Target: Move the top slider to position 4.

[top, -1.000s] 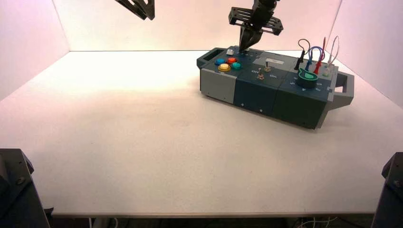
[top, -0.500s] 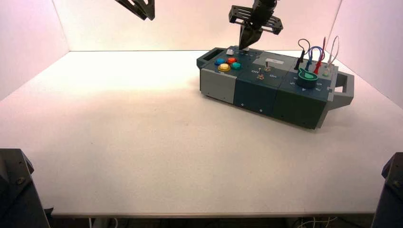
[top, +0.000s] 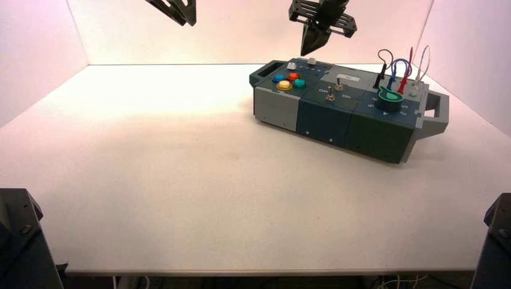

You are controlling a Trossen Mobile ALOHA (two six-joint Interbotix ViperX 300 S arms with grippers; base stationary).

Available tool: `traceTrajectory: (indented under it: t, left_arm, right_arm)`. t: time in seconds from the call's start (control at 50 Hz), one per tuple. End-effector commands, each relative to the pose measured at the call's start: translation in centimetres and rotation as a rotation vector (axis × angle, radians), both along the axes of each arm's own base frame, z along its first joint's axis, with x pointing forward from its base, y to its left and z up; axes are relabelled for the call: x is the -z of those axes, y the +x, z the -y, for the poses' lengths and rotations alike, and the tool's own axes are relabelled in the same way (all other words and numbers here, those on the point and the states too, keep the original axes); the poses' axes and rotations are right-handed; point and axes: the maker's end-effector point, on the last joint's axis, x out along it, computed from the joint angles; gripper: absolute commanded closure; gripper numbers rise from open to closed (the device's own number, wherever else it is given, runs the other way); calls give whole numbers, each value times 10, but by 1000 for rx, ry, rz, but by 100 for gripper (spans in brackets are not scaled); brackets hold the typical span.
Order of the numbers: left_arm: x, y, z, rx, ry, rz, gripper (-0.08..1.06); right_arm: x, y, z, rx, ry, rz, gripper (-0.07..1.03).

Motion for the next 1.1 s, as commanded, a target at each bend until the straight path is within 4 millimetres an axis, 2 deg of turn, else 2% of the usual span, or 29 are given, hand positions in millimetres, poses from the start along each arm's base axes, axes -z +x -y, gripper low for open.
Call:
traceTrajectory:
  t: [0.02,0.28,1.1]
  left_arm:
    - [-18,4,4,8,-21,48,68]
    - [-17,3,4,10,-20,45,68]
    - [-18,3,4,11,-19,44,68]
  right_arm:
    - [-17,11,4,19,15,40,98]
    - [-7,10,6,28,13,25,98]
    - [-7,7,13,39,11,19,98]
